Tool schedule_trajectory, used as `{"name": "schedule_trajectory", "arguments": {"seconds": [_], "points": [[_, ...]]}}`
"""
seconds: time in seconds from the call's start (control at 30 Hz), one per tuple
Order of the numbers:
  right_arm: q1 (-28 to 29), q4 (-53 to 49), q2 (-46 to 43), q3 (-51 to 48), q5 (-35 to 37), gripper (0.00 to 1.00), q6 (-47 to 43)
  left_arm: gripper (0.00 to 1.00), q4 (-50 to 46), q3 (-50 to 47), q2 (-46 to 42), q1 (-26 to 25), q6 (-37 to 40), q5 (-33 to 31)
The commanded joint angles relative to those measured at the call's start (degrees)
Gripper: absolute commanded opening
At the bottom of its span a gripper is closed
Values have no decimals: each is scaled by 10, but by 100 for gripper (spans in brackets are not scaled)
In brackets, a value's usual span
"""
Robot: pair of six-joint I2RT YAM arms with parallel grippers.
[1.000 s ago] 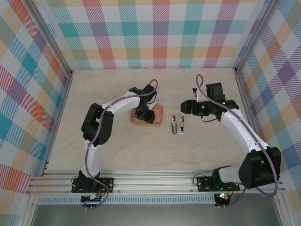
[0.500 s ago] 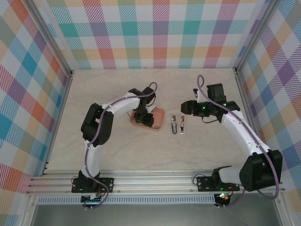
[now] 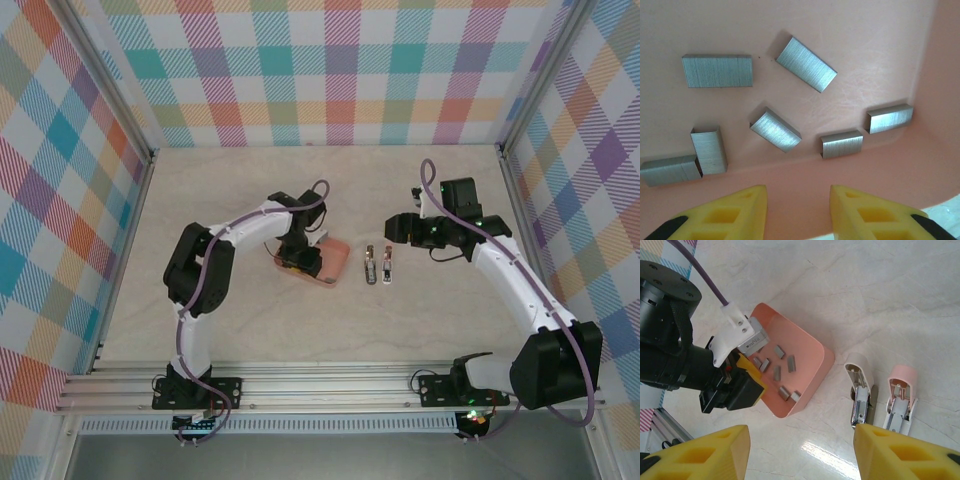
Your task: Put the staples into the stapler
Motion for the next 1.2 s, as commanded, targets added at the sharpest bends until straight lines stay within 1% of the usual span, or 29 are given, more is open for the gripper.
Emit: {"name": "schedule_trajectory", "arguments": {"seconds": [0.0, 0.27, 0.4, 0.5, 0.57, 0.73, 0.9, 1.03, 1.17], "points": [[13, -15, -12, 3, 4, 57, 8, 37, -13, -23, -26, -9, -15, 12], [65, -45, 6, 31, 53, 57, 6, 38, 1, -62, -71, -10, -33, 11], [98, -55, 20, 49, 79, 57, 7, 40, 21, -65, -110, -9, -36, -10], [124, -63, 35, 64, 89, 57, 8, 42, 49, -70, -142, -4, -43, -27], [133, -67, 45, 72, 82, 57, 14, 44, 72, -79, -163, 0, -51, -27], [163, -66, 66, 91, 93, 56, 32, 46, 144, -126, -225, 14, -84, -39], [199, -76, 92, 119, 110, 54, 55, 48, 216, -195, -294, 51, -128, -38], [230, -89, 124, 149, 141, 53, 71, 51, 252, -239, -333, 97, -148, -22], [264, -121, 174, 198, 179, 53, 80, 53, 292, -286, -366, 150, -166, -5]]}}
